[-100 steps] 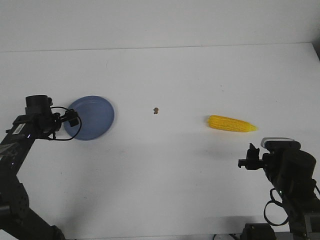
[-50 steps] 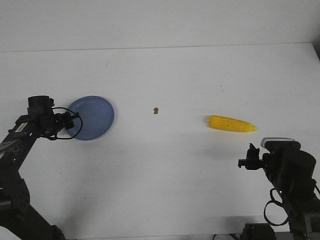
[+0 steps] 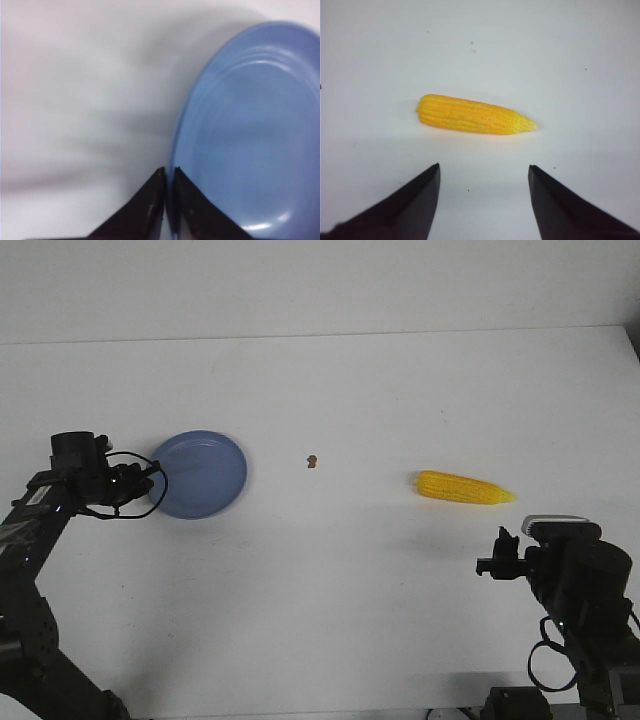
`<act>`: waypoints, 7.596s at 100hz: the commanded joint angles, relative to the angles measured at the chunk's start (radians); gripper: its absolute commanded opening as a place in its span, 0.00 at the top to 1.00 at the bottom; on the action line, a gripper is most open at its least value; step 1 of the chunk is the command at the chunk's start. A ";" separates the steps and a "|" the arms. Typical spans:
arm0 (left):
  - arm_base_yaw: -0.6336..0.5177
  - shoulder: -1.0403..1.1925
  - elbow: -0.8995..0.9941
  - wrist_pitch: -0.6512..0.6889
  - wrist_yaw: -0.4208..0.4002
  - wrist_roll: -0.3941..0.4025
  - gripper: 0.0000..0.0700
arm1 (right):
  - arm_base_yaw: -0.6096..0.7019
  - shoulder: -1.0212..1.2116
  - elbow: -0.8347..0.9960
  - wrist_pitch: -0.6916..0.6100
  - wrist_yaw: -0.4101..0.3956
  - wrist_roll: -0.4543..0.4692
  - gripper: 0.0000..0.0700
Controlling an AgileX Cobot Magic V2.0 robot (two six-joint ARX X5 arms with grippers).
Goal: Place corn on plate with both arms
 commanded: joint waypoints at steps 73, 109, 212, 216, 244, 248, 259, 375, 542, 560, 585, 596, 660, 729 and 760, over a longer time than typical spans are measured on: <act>-0.472 -0.255 -0.229 0.042 0.113 -0.025 0.99 | -0.002 0.003 0.015 0.016 -0.002 0.014 0.46; -0.597 -0.123 -0.232 0.084 0.111 -0.028 0.99 | -0.002 0.003 0.015 0.013 -0.002 0.015 0.46; -0.503 -0.246 -0.231 0.089 0.076 0.121 0.33 | -0.002 0.005 0.015 0.013 -0.001 0.013 0.46; -0.482 -0.284 -0.231 0.087 0.064 0.160 0.33 | -0.002 0.005 0.015 0.014 -0.001 0.009 0.46; -0.383 -0.536 -0.231 0.007 -0.154 0.390 0.33 | -0.002 0.024 0.015 0.013 -0.002 -0.048 0.46; -0.372 -0.566 -0.231 0.001 -0.180 0.396 0.33 | -0.002 0.033 0.015 0.013 -0.002 -0.056 0.46; -0.339 -0.629 -0.231 0.003 -0.184 0.395 0.33 | -0.001 0.069 0.015 0.018 -0.003 -0.093 0.45; -0.327 -0.647 -0.231 0.007 -0.176 0.339 0.33 | 0.109 0.983 0.381 0.086 -0.005 -0.640 0.29; -0.327 -0.647 -0.231 0.002 -0.176 0.334 0.33 | 0.648 0.998 0.423 0.074 -0.254 -0.268 0.79; -0.327 -0.647 -0.231 0.002 -0.176 0.331 0.33 | 0.689 1.067 0.423 0.078 -0.253 -0.224 0.79; -0.327 -0.647 -0.231 0.002 -0.176 0.327 0.33 | 0.710 1.085 0.423 0.080 -0.253 -0.219 0.38; -0.327 -0.647 -0.231 0.003 -0.176 0.327 0.33 | 0.710 1.085 0.423 0.076 -0.253 -0.207 0.37; -0.327 -0.647 -0.231 0.002 -0.176 0.324 0.33 | 0.651 0.956 0.423 0.085 -0.211 -0.145 0.36; -0.327 -0.647 -0.231 0.002 -0.177 0.309 0.34 | 0.222 0.285 0.277 0.088 -0.013 -0.121 0.36; -0.326 -0.649 -0.232 0.001 -0.176 0.286 0.34 | 0.029 -0.073 -0.026 0.152 0.003 -0.120 0.36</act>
